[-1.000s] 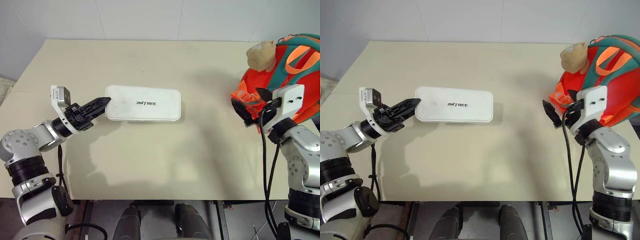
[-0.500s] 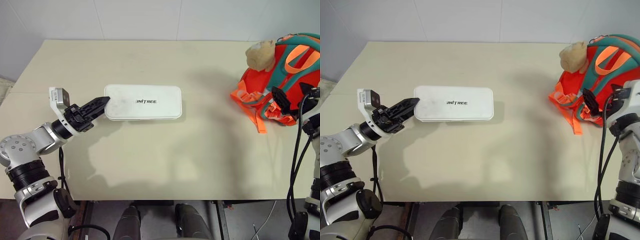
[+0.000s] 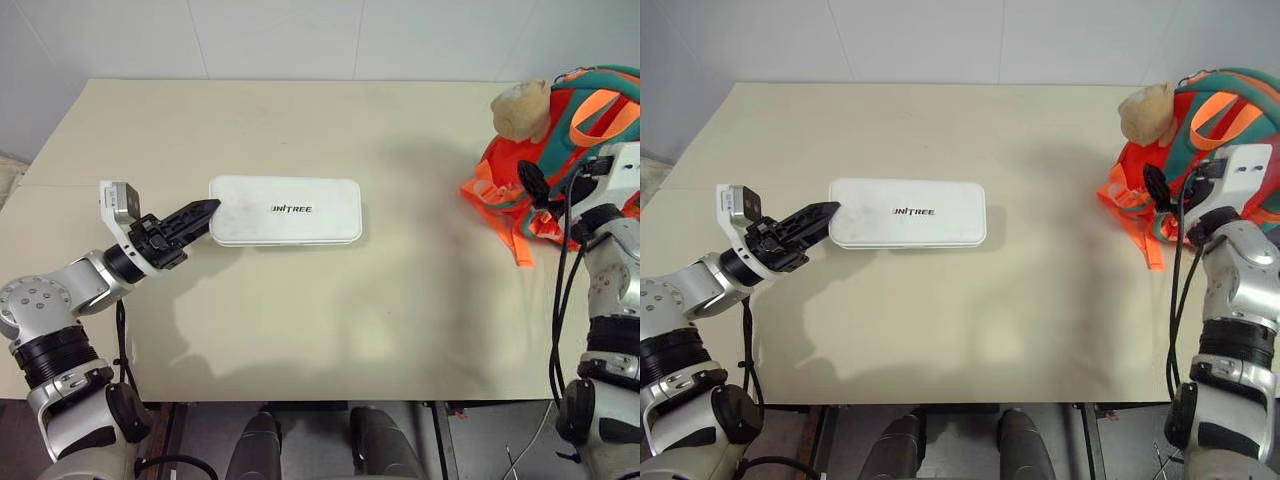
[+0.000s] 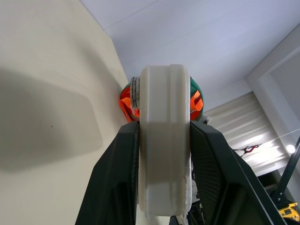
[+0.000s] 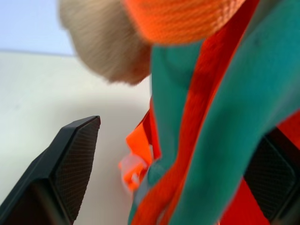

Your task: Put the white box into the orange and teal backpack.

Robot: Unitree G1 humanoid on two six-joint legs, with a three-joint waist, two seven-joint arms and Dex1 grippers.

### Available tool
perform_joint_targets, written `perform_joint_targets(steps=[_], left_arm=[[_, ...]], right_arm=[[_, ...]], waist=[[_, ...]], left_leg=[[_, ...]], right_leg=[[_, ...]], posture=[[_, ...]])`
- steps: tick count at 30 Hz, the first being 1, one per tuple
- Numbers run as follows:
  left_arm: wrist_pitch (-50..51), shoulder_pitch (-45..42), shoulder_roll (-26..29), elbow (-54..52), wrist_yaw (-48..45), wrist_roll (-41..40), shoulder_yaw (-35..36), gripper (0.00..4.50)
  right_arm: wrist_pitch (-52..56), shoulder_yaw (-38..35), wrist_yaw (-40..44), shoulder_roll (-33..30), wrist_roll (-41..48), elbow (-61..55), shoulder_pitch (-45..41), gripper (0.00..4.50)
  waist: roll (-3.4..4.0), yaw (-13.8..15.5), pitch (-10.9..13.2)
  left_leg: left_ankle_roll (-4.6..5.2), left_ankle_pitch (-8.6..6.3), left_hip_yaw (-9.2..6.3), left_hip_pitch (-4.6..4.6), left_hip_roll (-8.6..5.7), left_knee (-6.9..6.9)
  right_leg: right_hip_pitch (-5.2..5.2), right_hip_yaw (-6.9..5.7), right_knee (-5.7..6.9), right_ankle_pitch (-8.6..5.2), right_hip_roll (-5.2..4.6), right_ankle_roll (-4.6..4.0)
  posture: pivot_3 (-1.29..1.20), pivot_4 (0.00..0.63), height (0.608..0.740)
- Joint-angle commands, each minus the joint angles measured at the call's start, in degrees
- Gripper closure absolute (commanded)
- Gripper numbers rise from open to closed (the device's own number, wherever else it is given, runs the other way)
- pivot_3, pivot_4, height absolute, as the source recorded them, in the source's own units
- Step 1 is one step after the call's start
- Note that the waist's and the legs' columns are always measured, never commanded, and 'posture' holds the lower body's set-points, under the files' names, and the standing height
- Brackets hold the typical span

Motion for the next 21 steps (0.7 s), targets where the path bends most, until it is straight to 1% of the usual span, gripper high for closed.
perform_joint_targets(steps=[1,6,9,10,11,12,21], left_arm=[[0.01,0.43,0.86,-3.18,0.29,-3.48,1.22,3.23],[0.01,1.66,0.79,-4.37,1.78,-5.23,1.95,3.23],[-0.17,2.55,0.88,-4.81,2.44,-6.32,2.07,3.23],[-0.26,2.76,0.93,-4.88,2.64,-6.63,2.04,3.23],[-0.33,2.90,0.92,-4.96,2.87,-6.95,2.08,3.23],[-0.43,2.99,0.93,-5.01,3.09,-7.19,2.08,3.23],[-2.21,2.63,2.42,-3.33,3.08,-7.23,1.05,3.23]], right_arm=[[-3.61,-1.41,-0.95,0.37,0.75,3.46,-3.04,0.96],[-5.29,-1.16,-1.22,0.26,0.55,6.18,-4.84,2.73],[-3.52,-0.36,-0.08,0.98,1.64,4.23,-5.25,3.76],[-2.85,-0.15,0.14,1.23,1.97,3.38,-5.25,4.19],[-1.97,0.06,0.42,1.60,2.55,1.92,-5.08,4.41],[-1.21,0.49,0.76,1.84,2.85,0.45,-4.84,4.50],[10.11,2.88,2.02,4.02,8.63,-18.35,-1.29,4.50]], waist=[[0.00,0.02,0.00],[0.00,0.02,0.00],[0.00,-0.24,0.00],[0.00,-0.33,0.00],[0.01,-0.41,0.00],[0.01,-0.62,0.00],[0.02,-0.96,0.01]], left_leg=[[0.00,0.00,0.00,-0.01,0.00,-0.01],[-0.02,-0.02,0.00,-0.02,0.00,-0.09],[-0.03,-0.02,0.02,-0.03,0.00,-0.09],[-0.03,-0.02,0.01,-0.02,0.00,-0.08],[-0.03,-0.02,0.01,-0.02,0.00,-0.08],[-0.03,-0.02,0.02,-0.02,0.00,-0.07],[-0.04,-0.02,0.01,-0.02,0.00,-0.10]], right_leg=[[-0.01,0.00,0.00,0.00,0.00,0.00],[0.00,0.01,-0.11,0.00,0.00,0.00],[0.00,0.02,-0.14,0.00,0.00,0.00],[-0.01,0.02,-0.13,0.00,0.00,0.01],[0.00,0.02,-0.12,0.00,0.00,0.01],[0.00,0.02,-0.11,0.00,0.00,0.01],[-0.05,0.03,-0.07,0.00,0.00,0.01]], posture=[[0.00,0.150,0.740],[0.00,0.150,0.740],[0.00,0.150,0.740],[0.00,0.150,0.740],[0.00,0.150,0.740],[0.00,0.150,0.740],[0.00,0.150,0.740]])
